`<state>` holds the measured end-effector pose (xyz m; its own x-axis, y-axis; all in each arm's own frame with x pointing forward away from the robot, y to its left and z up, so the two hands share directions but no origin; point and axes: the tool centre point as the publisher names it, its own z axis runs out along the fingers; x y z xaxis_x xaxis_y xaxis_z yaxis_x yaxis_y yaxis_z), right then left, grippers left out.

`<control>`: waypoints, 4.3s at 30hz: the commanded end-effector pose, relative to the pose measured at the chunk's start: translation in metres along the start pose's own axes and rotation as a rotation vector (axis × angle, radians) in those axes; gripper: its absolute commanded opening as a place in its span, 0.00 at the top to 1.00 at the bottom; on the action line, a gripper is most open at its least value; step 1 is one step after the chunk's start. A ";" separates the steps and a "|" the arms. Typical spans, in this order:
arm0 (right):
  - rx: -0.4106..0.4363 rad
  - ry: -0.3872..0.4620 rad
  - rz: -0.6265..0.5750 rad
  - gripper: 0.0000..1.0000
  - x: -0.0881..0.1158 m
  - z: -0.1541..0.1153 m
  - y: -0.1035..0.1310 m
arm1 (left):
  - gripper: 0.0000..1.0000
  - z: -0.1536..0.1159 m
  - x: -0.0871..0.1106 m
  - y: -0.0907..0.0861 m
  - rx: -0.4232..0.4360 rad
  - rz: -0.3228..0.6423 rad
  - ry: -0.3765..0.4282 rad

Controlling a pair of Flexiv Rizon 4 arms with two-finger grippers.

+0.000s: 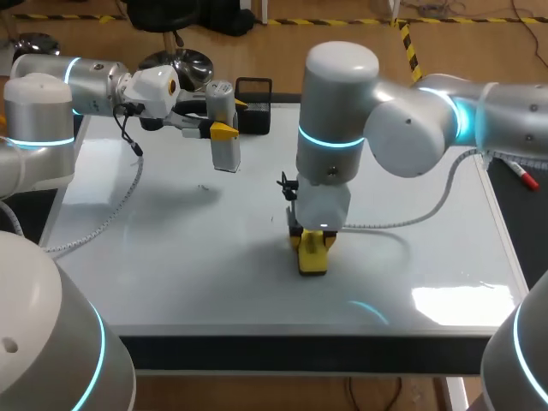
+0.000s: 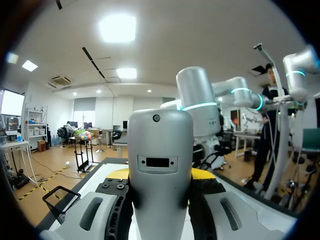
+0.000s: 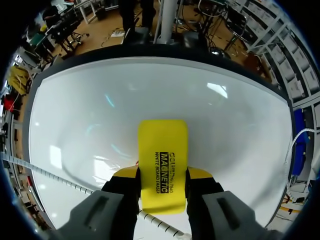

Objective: Pick up the inspection probe, press it on each red-marked spot on the whiteboard one by one, put down the probe, pick up the eraser, and wipe off all the red marks.

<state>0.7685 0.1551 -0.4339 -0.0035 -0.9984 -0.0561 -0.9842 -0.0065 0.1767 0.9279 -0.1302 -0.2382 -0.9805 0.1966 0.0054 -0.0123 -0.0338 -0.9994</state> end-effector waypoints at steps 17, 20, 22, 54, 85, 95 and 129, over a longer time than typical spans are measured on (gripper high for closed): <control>0.008 0.012 0.060 1.00 0.046 0.026 0.003 | 1.00 0.000 0.001 -0.001 -0.001 0.002 -0.002; 0.005 0.020 0.061 1.00 0.051 0.027 0.004 | 1.00 0.000 0.001 -0.001 -0.001 0.002 -0.002; 0.003 0.025 0.063 1.00 0.053 0.028 0.004 | 1.00 0.000 0.001 -0.001 -0.001 0.002 -0.002; 0.054 -0.033 -0.062 1.00 -0.025 -0.025 0.007 | 1.00 0.000 0.001 -0.001 -0.001 0.002 -0.002; 0.001 -0.021 -0.124 1.00 -0.033 0.011 0.005 | 1.00 0.000 0.001 -0.001 -0.001 0.002 -0.002; -0.004 0.003 -0.084 1.00 -0.012 0.014 0.010 | 1.00 0.000 0.001 -0.001 -0.001 0.002 -0.002; 0.012 0.097 0.030 1.00 0.059 0.005 0.011 | 1.00 0.000 0.001 -0.001 -0.001 0.002 -0.002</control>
<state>0.7559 0.1023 -0.4326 -0.0163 -0.9991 0.0404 -0.9839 0.0232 0.1770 0.9278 -0.1302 -0.2382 -0.9805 0.1966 0.0054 -0.0123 -0.0338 -0.9994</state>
